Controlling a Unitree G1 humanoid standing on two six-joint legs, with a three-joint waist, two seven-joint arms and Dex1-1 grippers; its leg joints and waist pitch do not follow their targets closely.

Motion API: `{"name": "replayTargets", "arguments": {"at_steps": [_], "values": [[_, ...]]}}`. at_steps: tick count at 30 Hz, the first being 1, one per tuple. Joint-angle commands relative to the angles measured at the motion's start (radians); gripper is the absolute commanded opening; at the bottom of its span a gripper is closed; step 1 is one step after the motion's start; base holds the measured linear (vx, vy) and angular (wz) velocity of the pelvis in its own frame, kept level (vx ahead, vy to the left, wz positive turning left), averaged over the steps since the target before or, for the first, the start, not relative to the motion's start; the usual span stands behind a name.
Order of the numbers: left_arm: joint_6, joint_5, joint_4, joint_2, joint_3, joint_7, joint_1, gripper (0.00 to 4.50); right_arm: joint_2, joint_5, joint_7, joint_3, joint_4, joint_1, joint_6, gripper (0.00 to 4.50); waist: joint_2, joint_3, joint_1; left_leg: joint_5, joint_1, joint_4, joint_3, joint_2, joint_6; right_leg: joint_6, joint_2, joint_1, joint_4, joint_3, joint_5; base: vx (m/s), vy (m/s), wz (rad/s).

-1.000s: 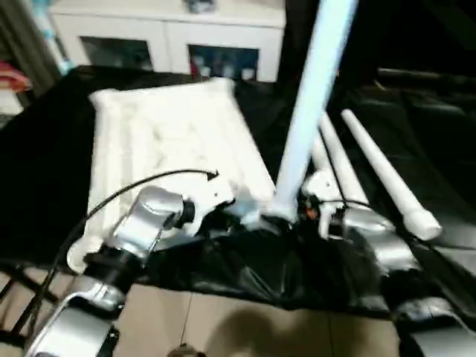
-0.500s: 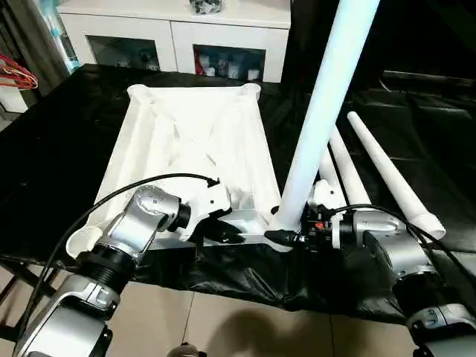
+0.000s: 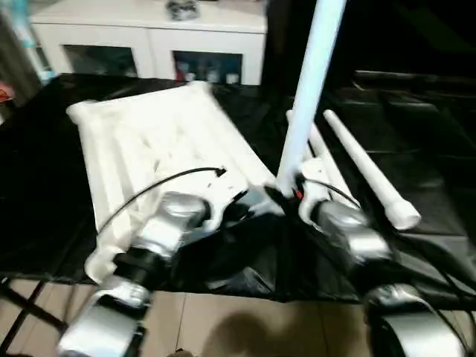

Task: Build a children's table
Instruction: Rotate leg to tighten

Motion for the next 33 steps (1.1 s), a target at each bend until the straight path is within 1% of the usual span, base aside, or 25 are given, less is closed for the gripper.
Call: {"name": "replayTargets", "arguments": {"at_steps": [1,2,4,6,7,8,10,12,13,15,16,17,18,19,20,21,23,24,25,27,28,29,31,32,33], "values": [[-0.031,-0.006,-0.071,-0.059,-0.036,0.02,-0.017,0.0,0.091,0.001,0.062,0.052,0.066,0.019,0.026,3.3,0.0,-0.053,0.003,-0.31,0.011,-0.082,-0.046,0.073,0.011,-0.146,-0.119,0.029,-0.089,0.067,-0.393,0.0,0.0,0.0],[-0.032,-0.006,-0.073,-0.057,-0.037,0.017,-0.016,0.0,0.09,0.003,0.068,0.051,0.064,0.019,0.026,3.44,0.001,-0.053,0.004,-0.292,0.009,-0.082,-0.044,0.074,0.019,-0.153,-0.119,0.031,-0.086,0.07,-0.369,0.0,0.0,0.0],[-0.036,-0.01,-0.084,-0.046,-0.045,-0.001,-0.01,0.0,0.078,0.01,0.102,0.052,0.054,0.02,0.022,3.46,0.0,-0.055,0.006,-0.267,0.009,-0.08,-0.041,0.074,0.029,-0.166,-0.118,0.033,-0.081,0.07,-0.33,0.0,0.0,0.0],[-0.038,-0.02,-0.098,-0.031,-0.045,-0.026,-0.005,0.0,0.057,-0.009,0.125,0.071,0.048,0.02,-0.007,3.78,-0.001,-0.056,0.006,-0.245,0.006,-0.078,-0.038,0.073,0.04,-0.176,-0.117,0.034,-0.079,0.07,-0.316,0.0,0.0,0.0],[-0.042,-0.033,-0.112,-0.012,-0.045,-0.064,0.001,0.0,0.032,-0.02,0.173,0.089,0.041,0.024,-0.034,3.78,-0.001,-0.056,0.006,-0.244,0.008,-0.077,-0.037,0.072,0.042,-0.174,-0.116,0.033,-0.08,0.07,-0.324,0.0,0.0,0.0],[-0.046,-0.039,-0.117,-0.003,-0.045,-0.081,0.004,0.0,0.022,-0.022,0.195,0.095,0.036,0.027,-0.043,3.78,-0.002,-0.058,0.007,-0.235,0.004,-0.076,-0.037,0.071,0.046,-0.174,-0.118,0.037,-0.079,0.069,-0.324,0.0,0.0,0.0],[-0.059,-0.05,-0.127,0.015,-0.047,-0.12,0.01,0.0,0.0,-0.026,0.245,0.106,0.023,0.035,-0.06,3.78,-0.001,-0.06,0.009,-0.202,-0.001,-0.074,-0.036,0.071,0.058,-0.176,-0.116,0.039,-0.075,0.069,-0.29,0.0,0.0,0.0],[-0.065,-0.059,-0.138,0.032,-0.049,-0.156,0.016,0.0,-0.019,-0.029,0.292,0.112,0.012,0.042,-0.079,3.78,0.0,-0.062,0.008,-0.172,0.001,-0.074,-0.035,0.073,0.068,-0.195,-0.113,0.04,-0.068,0.069,-0.235,0.0,0.0,0.0],[-0.081,-0.075,-0.148,0.063,-0.053,-0.22,0.022,0.0,-0.049,-0.026,0.359,0.119,-0.009,0.053,-0.108,3.78,0.0,-0.063,0.009,-0.166,0.001,-0.073,-0.035,0.073,0.071,-0.201,-0.111,0.04,-0.066,0.068,-0.223,0.0,0.0,0.0],[-0.095,-0.091,-0.157,0.096,-0.057,-0.286,0.029,0.0,-0.08,-0.025,0.419,0.124,-0.026,0.063,-0.147,3.78,0.0,-0.069,0.016,-0.13,-0.002,-0.069,-0.032,0.074,0.093,-0.213,-0.11,0.043,-0.054,0.068,-0.151,0.0,0.0,0.0],[-0.1,-0.094,-0.157,0.103,-0.058,-0.3,0.029,0.0,-0.086,-0.025,0.43,0.125,-0.028,0.064,-0.152,3.78,0.001,-0.069,0.016,-0.115,-0.004,-0.069,-0.032,0.076,0.099,-0.22,-0.108,0.042,-0.05,0.068,-0.124,0.0,0.0,0.0],[-0.103,-0.098,-0.16,0.115,-0.061,-0.322,0.031,0.0,-0.096,-0.02,0.457,0.126,-0.029,0.064,-0.151,3.78,0.004,-0.071,0.02,-0.094,-0.001,-0.067,-0.032,0.078,0.108,-0.234,-0.106,0.04,-0.045,0.066,-0.084,0.0,0.0,0.0],[-0.098,-0.106,-0.164,0.134,-0.066,-0.361,0.032,0.0,-0.116,-0.008,0.519,0.135,-0.042,0.071,-0.149,3.78,0.005,-0.074,0.029,-0.083,-0.001,-0.063,-0.029,0.081,0.116,-0.244,-0.106,0.038,-0.04,0.067,-0.051,0.0,0.0,0.0],[-0.098,-0.109,-0.165,0.139,-0.068,-0.371,0.032,0.0,-0.121,-0.006,0.535,0.137,-0.045,0.072,-0.149,3.78,0.003,-0.074,0.033,-0.078,-0.002,-0.062,-0.03,0.079,0.118,-0.247,-0.105,0.041,-0.036,0.066,-0.039,0.0,0.0,0.0],[-0.095,-0.113,-0.162,0.153,-0.071,-0.396,0.029,0.0,-0.141,0.003,0.593,0.147,-0.059,0.08,-0.144,3.78,0.003,-0.071,0.035,-0.081,-0.006,-0.062,-0.029,0.08,0.124,-0.25,-0.103,0.038,-0.036,0.065,-0.036,0.0,0.0,0.0],[-0.098,-0.114,-0.156,0.165,-0.074,-0.419,0.026,0.0,-0.157,0.009,0.644,0.156,-0.072,0.085,-0.137,3.78,0.006,-0.069,0.038,-0.104,-0.004,-0.062,-0.029,0.084,0.119,-0.248,-0.106,0.035,-0.038,0.065,-0.064,0.0,0.0,0.0],[-0.103,-0.114,-0.146,0.179,-0.078,-0.443,0.021,0.0,-0.179,0.015,0.708,0.167,-0.089,0.093,-0.126,3.78,0.005,-0.067,0.042,-0.134,-0.003,-0.064,-0.029,0.083,0.107,-0.241,-0.108,0.036,-0.043,0.065,-0.108,0.0,0.0,0.0],[-0.105,-0.114,-0.143,0.183,-0.079,-0.449,0.02,0.0,-0.185,0.017,0.724,0.171,-0.094,0.095,-0.123,3.54,0.004,-0.065,0.045,-0.152,-0.002,-0.065,-0.029,0.083,0.098,-0.232,-0.108,0.036,-0.047,0.066,-0.139,0.0,0.0,0.0],[-0.112,-0.115,-0.132,0.194,-0.082,-0.469,0.014,0.0,-0.206,0.023,0.783,0.187,-0.115,0.103,-0.109,3.54,0.003,-0.064,0.045,-0.159,-0.001,-0.065,-0.029,0.082,0.095,-0.227,-0.109,0.036,-0.05,0.066,-0.157,0.0,0.0,0.0],[-0.119,-0.114,-0.116,0.205,-0.083,-0.491,0.006,0.0,-0.229,0.028,0.85,0.205,-0.138,0.112,-0.094,3.41,0.004,-0.063,0.055,-0.178,0.004,-0.066,-0.029,0.082,0.083,-0.206,-0.11,0.033,-0.058,0.067,-0.217,0.0,0.0,0.0],[-0.125,-0.113,-0.105,0.21,-0.082,-0.503,0.0,0.0,-0.239,0.031,0.882,0.213,-0.148,0.115,-0.086,3.31,0.005,-0.063,0.057,-0.181,0.006,-0.066,-0.028,0.083,0.081,-0.204,-0.11,0.031,-0.06,0.068,-0.225,0.0,0.0,0.0],[-0.125,-0.113,-0.104,0.211,-0.082,-0.505,-0.001,0.0,-0.24,0.031,0.885,0.214,-0.148,0.115,-0.085,3.15,0.005,-0.063,0.057,-0.179,0.004,-0.067,-0.028,0.082,0.076,-0.202,-0.108,0.032,-0.059,0.067,-0.23,0.0,0.0,0.0],[-0.135,-0.108,-0.087,0.22,-0.085,-0.518,-0.01,0.0,-0.252,0.038,0.92,0.224,-0.172,0.12,-0.067,3.03,0.003,-0.064,0.059,-0.173,0.002,-0.067,-0.031,0.081,0.071,-0.198,-0.109,0.034,-0.058,0.067,-0.23,0.0,0.0,0.0],[-0.138,-0.108,-0.079,0.225,-0.086,-0.525,-0.015,0.0,-0.256,0.044,0.938,0.228,-0.188,0.125,-0.053,3.03,0.004,-0.066,0.06,-0.162,0.002,-0.066,-0.031,0.082,0.072,-0.199,-0.11,0.036,-0.055,0.067,-0.213,0.0,0.0,0.0],[-0.141,-0.107,-0.072,0.228,-0.087,-0.531,-0.018,0.0,-0.258,0.05,0.95,0.231,-0.207,0.131,-0.04,2.88,0.003,-0.067,0.061,-0.15,0.0,-0.065,-0.031,0.081,0.075,-0.201,-0.109,0.035,-0.052,0.066,-0.196,0.0,0.0,0.0]]}}
